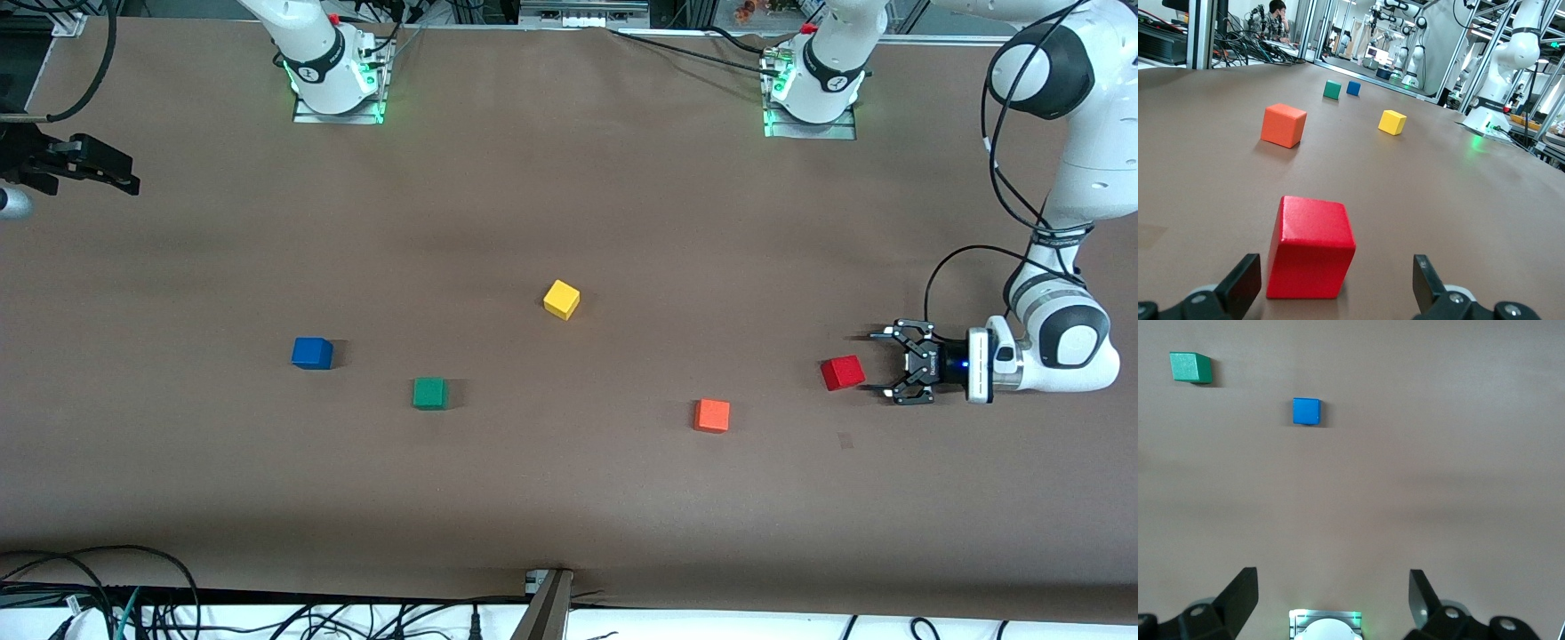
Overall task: Pass red block to right arm, stack on blue
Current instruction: 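Close the left gripper around the red cube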
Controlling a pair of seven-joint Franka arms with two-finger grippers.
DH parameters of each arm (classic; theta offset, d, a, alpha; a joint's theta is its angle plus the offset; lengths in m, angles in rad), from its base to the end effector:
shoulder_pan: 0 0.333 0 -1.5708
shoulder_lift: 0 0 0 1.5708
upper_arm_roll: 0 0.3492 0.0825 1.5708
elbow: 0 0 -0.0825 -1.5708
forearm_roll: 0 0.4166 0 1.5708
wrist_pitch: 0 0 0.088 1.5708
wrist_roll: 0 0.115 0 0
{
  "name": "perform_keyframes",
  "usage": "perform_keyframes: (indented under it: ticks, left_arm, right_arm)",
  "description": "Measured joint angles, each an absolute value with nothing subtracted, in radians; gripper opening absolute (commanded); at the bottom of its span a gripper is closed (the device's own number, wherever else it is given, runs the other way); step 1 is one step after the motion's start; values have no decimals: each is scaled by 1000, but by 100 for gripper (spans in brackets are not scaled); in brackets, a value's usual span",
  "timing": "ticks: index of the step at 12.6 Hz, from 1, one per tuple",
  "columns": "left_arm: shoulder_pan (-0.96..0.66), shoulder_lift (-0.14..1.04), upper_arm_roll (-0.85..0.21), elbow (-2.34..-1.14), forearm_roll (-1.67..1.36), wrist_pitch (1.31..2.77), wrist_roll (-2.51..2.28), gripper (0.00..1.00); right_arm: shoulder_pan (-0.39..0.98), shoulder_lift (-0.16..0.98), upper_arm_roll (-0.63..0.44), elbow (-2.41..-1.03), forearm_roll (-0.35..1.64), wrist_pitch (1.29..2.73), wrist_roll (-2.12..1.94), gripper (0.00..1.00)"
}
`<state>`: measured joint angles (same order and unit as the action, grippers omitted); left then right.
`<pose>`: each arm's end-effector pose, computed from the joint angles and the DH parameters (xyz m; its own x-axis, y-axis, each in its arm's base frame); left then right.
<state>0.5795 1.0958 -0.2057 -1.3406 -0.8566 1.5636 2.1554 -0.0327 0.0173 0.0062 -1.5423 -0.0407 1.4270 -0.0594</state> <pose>0.6683 0.1956 0.0667 0.2819 -0.2847 0.9162 -0.9576 -0.0233 0.2873 0.5759 -0.0204 0.6424 0.9906 0.0273 -0.1343 0.0319 -0.9990 0.0327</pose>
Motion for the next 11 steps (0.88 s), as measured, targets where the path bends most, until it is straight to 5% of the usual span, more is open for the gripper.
perform_keyframes:
  ticks: [11]
  left_arm:
    - [527,1132,-206,-1342,-914,1604,2280,100]
  right_arm:
    - [-33,17,6,-1542,-41,1427,-59,100]
